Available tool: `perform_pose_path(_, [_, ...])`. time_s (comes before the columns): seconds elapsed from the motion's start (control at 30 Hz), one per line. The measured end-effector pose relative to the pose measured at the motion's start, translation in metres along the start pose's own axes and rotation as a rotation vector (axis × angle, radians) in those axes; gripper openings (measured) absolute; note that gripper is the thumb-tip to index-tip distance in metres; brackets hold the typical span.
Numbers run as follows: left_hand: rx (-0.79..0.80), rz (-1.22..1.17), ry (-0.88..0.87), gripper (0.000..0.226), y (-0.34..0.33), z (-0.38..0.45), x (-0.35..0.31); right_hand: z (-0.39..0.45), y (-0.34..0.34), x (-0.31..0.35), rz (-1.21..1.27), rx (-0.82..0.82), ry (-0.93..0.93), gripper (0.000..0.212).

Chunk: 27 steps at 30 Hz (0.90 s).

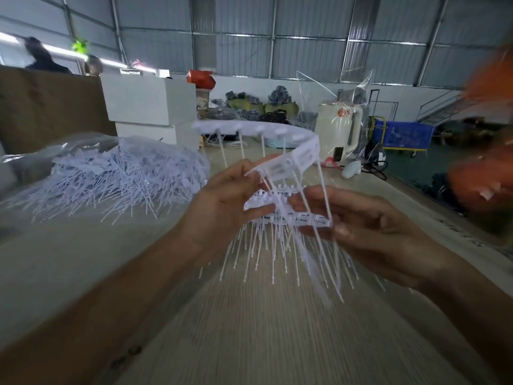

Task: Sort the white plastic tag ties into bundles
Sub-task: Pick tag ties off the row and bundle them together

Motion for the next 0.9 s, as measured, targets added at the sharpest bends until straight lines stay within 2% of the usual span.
perform_pose_path(0.07, [0.089, -0.177, 0.03, 0.052, -0.007, -0.002, -0.002, -0.001, -0.009, -0.007, -0.083, 0.092, -0.04, 0.037])
perform_pose_path(0.1, [0.131, -0.24, 0.036, 0.053, -0.011, -0.002, -0.004, -0.002, -0.014, -0.011, -0.112, 0.146, -0.061, 0.032])
perform_pose_path(0.13, [0.168, -0.285, 0.04, 0.045, -0.014, -0.003, -0.006, -0.003, -0.02, -0.015, -0.127, 0.195, -0.088, 0.029])
perform_pose_path(0.2, [0.223, -0.368, 0.051, 0.013, -0.019, -0.004, -0.009, -0.005, -0.03, -0.022, -0.145, 0.269, -0.132, 0.027])
perform_pose_path(0.27, [0.219, -0.445, 0.042, 0.008, -0.018, -0.007, -0.011, -0.005, -0.034, -0.024, -0.169, 0.3, -0.134, 0.027])
perform_pose_path(0.37, [0.253, -0.563, 0.043, 0.011, -0.016, -0.011, -0.016, -0.001, -0.03, -0.02, -0.194, 0.225, -0.063, 0.027])
perform_pose_path(0.47, [0.395, -0.609, 0.078, 0.021, -0.022, -0.014, -0.022, 0.002, -0.018, -0.01, -0.133, 0.051, 0.044, 0.028])
perform_pose_path(0.57, [0.238, -0.369, 0.052, 0.032, -0.012, -0.01, -0.02, 0.006, -0.001, 0.003, 0.086, -0.14, 0.13, 0.023])
perform_pose_path(0.63, [0.134, -0.335, 0.04, 0.032, -0.001, -0.009, -0.021, 0.009, 0.01, 0.012, 0.191, -0.223, 0.174, 0.018])
perform_pose_path(0.77, [-0.1, -0.178, 0.066, 0.022, 0.033, -0.004, -0.018, 0.008, 0.035, 0.022, 0.194, -0.417, 0.223, 0.024])
perform_pose_path(0.9, [-0.29, -0.008, 0.191, 0.021, 0.066, -0.004, -0.01, 0.003, 0.046, 0.035, 0.146, -0.48, 0.272, 0.02])
Point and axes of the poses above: each hand's wrist, its own z-axis towards the middle knuckle, its own y-axis out of the back of the hand, x = y × z, the point moved 7 cm from there along z, towards the middle knuckle, and after that the axes turned 13 degrees about y, right-handed, at the moved point
